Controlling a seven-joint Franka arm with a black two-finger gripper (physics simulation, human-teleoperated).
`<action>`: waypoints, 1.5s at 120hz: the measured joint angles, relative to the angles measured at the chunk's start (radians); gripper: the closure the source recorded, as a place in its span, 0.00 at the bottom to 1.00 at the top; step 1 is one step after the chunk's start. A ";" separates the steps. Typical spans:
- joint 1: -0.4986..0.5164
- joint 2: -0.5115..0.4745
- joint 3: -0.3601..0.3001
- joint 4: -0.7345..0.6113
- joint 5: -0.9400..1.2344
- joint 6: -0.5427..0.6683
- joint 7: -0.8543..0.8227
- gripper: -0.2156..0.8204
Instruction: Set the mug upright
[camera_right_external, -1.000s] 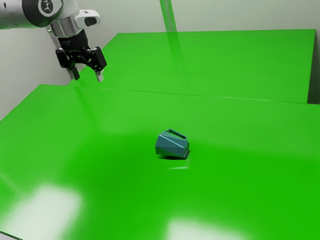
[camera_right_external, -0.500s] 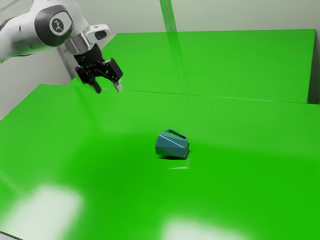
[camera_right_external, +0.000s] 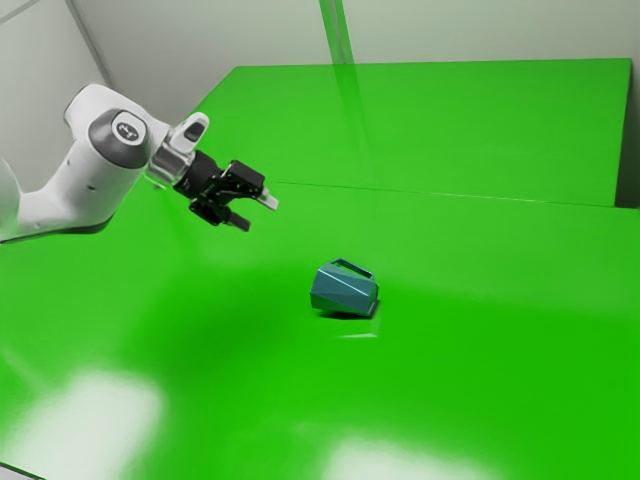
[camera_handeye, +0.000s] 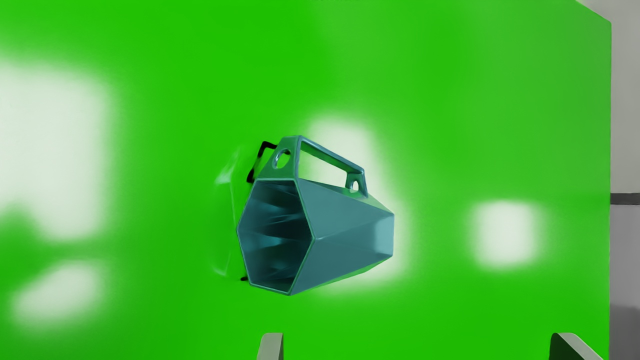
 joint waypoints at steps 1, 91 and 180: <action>0.000 0.000 0.000 -0.004 -0.010 0.003 0.007 0.23; 0.002 0.097 0.017 -0.215 -0.566 0.067 0.589 0.23; -0.039 0.202 0.017 -0.155 -0.616 0.078 0.743 0.23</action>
